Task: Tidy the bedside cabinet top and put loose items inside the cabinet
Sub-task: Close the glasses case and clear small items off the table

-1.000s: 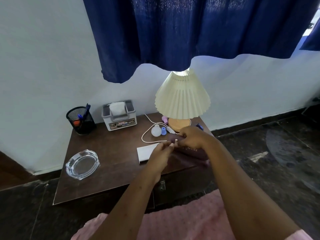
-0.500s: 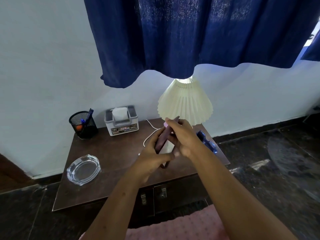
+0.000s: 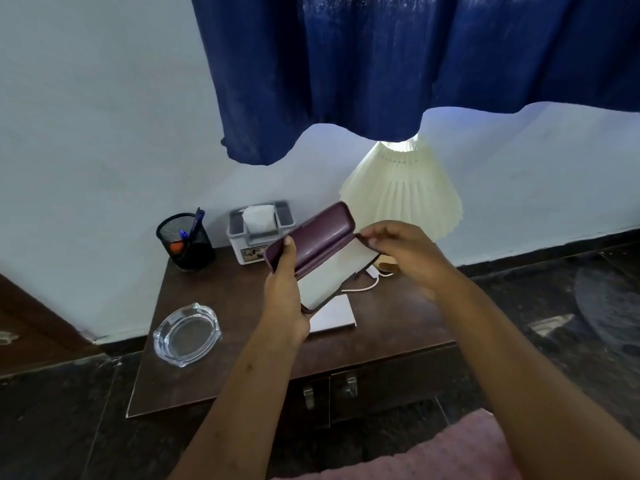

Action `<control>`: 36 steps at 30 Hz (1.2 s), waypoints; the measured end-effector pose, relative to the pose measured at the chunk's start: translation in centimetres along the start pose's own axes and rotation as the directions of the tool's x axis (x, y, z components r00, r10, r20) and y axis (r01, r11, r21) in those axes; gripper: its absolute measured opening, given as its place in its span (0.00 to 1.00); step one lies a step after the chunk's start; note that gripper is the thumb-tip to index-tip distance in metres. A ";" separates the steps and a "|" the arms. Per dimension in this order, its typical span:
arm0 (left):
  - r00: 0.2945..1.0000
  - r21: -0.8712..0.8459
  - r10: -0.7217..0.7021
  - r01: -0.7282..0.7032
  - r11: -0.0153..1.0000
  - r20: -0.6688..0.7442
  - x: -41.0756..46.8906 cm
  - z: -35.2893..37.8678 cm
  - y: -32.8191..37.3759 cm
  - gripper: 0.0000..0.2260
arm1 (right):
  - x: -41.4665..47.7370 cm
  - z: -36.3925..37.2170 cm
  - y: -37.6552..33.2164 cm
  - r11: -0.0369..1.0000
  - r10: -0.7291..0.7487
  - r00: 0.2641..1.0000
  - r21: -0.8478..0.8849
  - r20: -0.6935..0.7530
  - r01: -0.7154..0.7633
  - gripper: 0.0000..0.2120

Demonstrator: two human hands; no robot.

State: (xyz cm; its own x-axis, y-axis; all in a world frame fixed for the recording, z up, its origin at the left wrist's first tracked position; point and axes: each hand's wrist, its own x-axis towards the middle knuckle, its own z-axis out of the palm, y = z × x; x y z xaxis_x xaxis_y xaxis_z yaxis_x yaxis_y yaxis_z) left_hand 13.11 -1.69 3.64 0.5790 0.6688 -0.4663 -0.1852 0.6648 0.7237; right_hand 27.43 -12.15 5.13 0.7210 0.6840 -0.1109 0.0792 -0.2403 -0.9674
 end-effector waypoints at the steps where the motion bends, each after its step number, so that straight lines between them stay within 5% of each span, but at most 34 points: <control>1: 1.000 -0.003 0.002 -0.002 1.000 0.000 0.2 -0.1 0.1 0.18 | 0.3 -0.5 0.0 0.996 0.051 0.998 0.077 -0.035 -0.048 0.11; 8: 0.999 0.057 -0.027 0.028 0.998 -0.017 0.5 -0.6 0.4 0.19 | 1.1 -5.2 3.2 0.917 0.358 0.928 -0.149 -0.102 -0.370 0.13; 11: 0.997 0.089 -0.074 0.076 0.993 -0.017 0.3 -0.4 -0.1 0.17 | 1.3 -6.8 6.2 0.737 0.268 0.876 -0.501 -0.401 -0.454 0.08; 13: 0.994 0.115 -0.100 0.103 0.988 -0.031 0.3 -0.4 -0.4 0.16 | 0.8 -7.0 7.5 0.642 0.233 0.826 -0.556 -0.513 -0.527 0.12; 23: 0.997 0.197 -0.070 0.075 0.978 -0.034 0.4 -0.6 0.0 0.15 | 0.8 -5.0 9.7 0.425 0.229 0.837 -0.723 -0.497 -0.545 0.17; 29: 0.998 0.211 -0.058 0.060 0.976 -0.014 0.4 -0.7 0.4 0.14 | 1.3 -4.3 9.2 0.453 0.276 0.845 -0.714 -0.457 -0.534 0.16; 36: 0.999 0.243 -0.036 0.037 0.969 -0.010 0.5 -1.5 1.6 0.14 | 1.0 -3.6 6.2 0.607 0.286 0.934 -0.714 -0.214 -0.349 0.10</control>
State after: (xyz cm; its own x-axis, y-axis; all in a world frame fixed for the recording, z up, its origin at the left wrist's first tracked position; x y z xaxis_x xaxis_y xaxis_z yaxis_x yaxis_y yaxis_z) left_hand 11.91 0.20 3.82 0.5770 0.6481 -0.4970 0.0346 0.5886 0.8077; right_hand 31.12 -15.47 -0.10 0.8433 0.4231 -0.3313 0.2881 -0.8764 -0.3860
